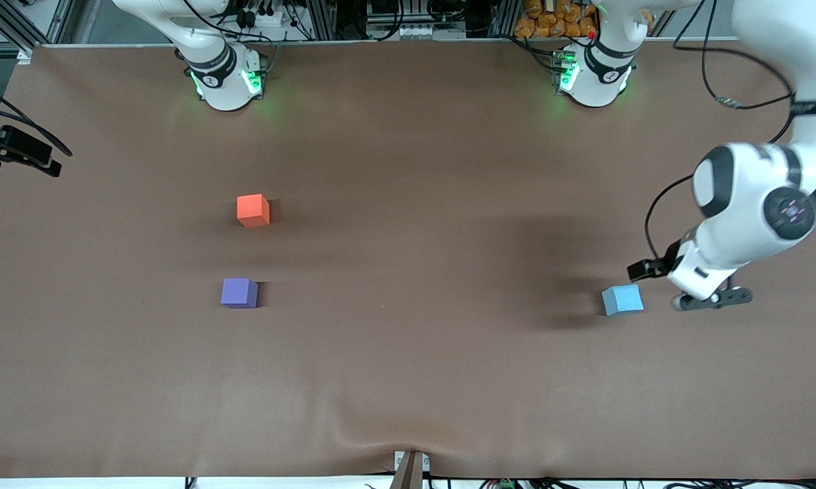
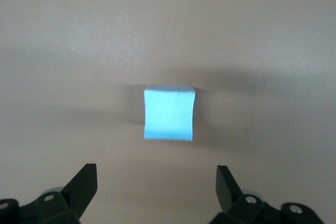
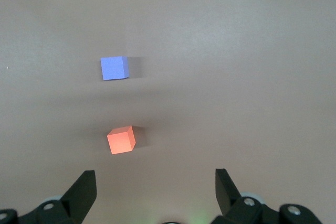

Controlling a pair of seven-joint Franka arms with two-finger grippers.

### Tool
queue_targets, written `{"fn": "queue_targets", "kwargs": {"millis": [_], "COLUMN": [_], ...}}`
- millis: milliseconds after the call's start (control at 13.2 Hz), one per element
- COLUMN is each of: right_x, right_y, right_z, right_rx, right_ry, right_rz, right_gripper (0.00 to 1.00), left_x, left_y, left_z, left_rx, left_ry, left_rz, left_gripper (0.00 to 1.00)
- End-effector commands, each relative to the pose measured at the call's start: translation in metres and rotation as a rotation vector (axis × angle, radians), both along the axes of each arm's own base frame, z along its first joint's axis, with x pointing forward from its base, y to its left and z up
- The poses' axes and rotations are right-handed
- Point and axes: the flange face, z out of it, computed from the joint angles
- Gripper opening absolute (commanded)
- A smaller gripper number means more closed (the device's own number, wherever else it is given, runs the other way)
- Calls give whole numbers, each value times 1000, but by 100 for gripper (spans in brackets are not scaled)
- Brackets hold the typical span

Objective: Place blue block between orange and purple blocks
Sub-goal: 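Close the left gripper on the light-blue cube and lift it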

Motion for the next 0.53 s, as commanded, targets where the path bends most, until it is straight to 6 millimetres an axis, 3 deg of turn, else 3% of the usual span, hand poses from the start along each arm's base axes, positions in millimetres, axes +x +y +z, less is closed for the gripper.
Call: {"fn": "queue_targets", "kwargs": {"millis": [0, 456], "right_x": [1, 1], "right_y": [2, 4], "right_z": [3, 3], "right_rx": [10, 12], "right_ry": [-5, -5], "right_rz": [-5, -2], "right_gripper": [100, 100], "left_x": [10, 17], "left_y": [0, -3], "left_z": [-31, -77], "left_rx": [-14, -11], "left_ry": [-34, -53], "left_rz": [-31, -80], "left_gripper": [100, 100]}}
